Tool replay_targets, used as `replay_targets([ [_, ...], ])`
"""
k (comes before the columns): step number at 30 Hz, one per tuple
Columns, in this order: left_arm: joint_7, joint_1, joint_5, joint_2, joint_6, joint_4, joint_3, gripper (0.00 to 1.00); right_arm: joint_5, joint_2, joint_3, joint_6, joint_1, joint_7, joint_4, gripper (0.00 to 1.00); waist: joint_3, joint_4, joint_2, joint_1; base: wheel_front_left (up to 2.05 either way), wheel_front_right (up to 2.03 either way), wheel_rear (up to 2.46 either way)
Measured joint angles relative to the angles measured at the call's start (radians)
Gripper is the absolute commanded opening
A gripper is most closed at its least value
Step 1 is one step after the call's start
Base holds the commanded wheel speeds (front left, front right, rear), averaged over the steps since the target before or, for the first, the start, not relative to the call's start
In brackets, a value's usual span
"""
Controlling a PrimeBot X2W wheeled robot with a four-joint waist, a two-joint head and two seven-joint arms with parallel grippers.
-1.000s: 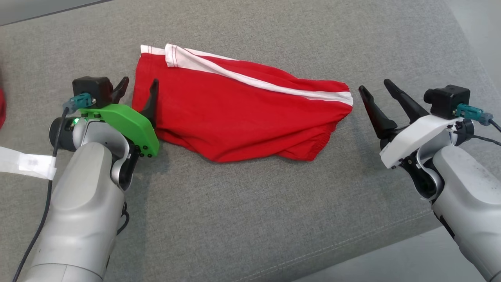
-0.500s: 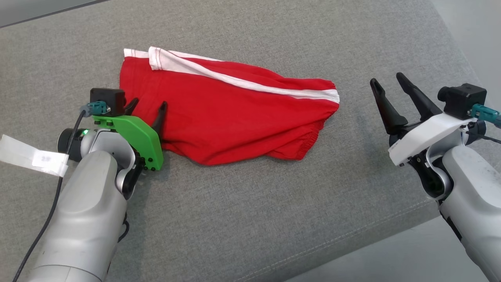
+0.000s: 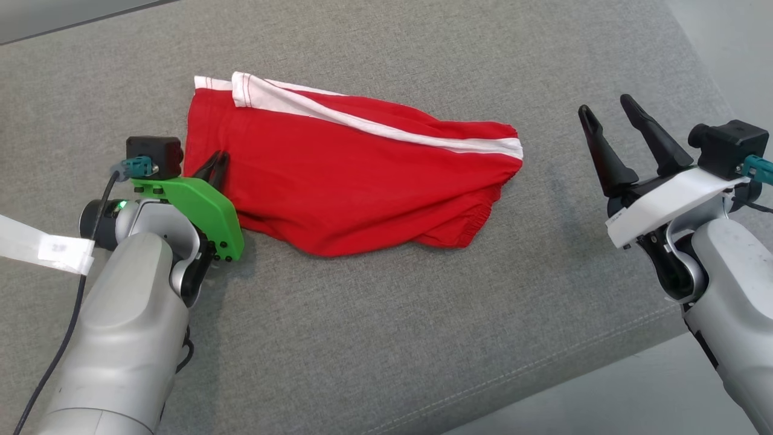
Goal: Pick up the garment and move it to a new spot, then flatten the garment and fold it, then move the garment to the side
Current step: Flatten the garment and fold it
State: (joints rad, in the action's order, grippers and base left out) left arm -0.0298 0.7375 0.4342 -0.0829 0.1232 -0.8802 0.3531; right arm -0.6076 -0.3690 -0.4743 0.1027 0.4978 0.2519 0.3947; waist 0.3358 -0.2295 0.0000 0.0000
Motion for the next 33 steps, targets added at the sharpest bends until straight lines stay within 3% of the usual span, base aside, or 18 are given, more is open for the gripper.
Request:
replay_targets([
  [10,-0.056,0.0,0.038,0.001,-0.002,-0.019,-0.043,0.0,0.018,-0.007,0.051,-0.012,-0.054,0.0,-0.023,1.0,-0.016,0.021,0.0,0.0,0.0,0.0,0.0],
  [17,-0.077,-0.008,0.047,0.0,-0.027,-0.049,-0.064,0.0,0.029,-0.003,0.052,-0.015,-0.073,0.0,-0.035,1.0,-0.033,0.036,0.0,0.0,0.0,0.0,0.0],
  [18,-0.077,-0.01,0.05,0.001,-0.027,-0.051,-0.064,0.08,0.03,-0.003,0.052,-0.015,-0.076,0.0,-0.035,1.0,-0.034,0.036,0.0,0.0,0.0,0.0,0.0],
  [19,-0.077,-0.013,0.054,0.002,-0.027,-0.053,-0.064,0.47,0.036,-0.002,0.052,-0.015,-0.077,0.0,-0.035,1.0,-0.036,0.036,0.0,0.0,0.0,0.0,0.0],
  [20,-0.077,-0.017,0.056,0.003,-0.027,-0.056,-0.066,1.0,0.042,-0.002,0.05,-0.015,-0.077,0.0,-0.035,1.0,-0.037,0.036,0.0,0.0,0.0,0.0,0.0],
  [33,-0.053,-0.024,0.087,0.006,-0.022,-0.092,-0.068,1.0,0.054,0.012,0.043,-0.006,-0.082,0.0,-0.048,1.0,-0.035,-0.003,0.0,0.0,0.0,0.0,0.0],
])
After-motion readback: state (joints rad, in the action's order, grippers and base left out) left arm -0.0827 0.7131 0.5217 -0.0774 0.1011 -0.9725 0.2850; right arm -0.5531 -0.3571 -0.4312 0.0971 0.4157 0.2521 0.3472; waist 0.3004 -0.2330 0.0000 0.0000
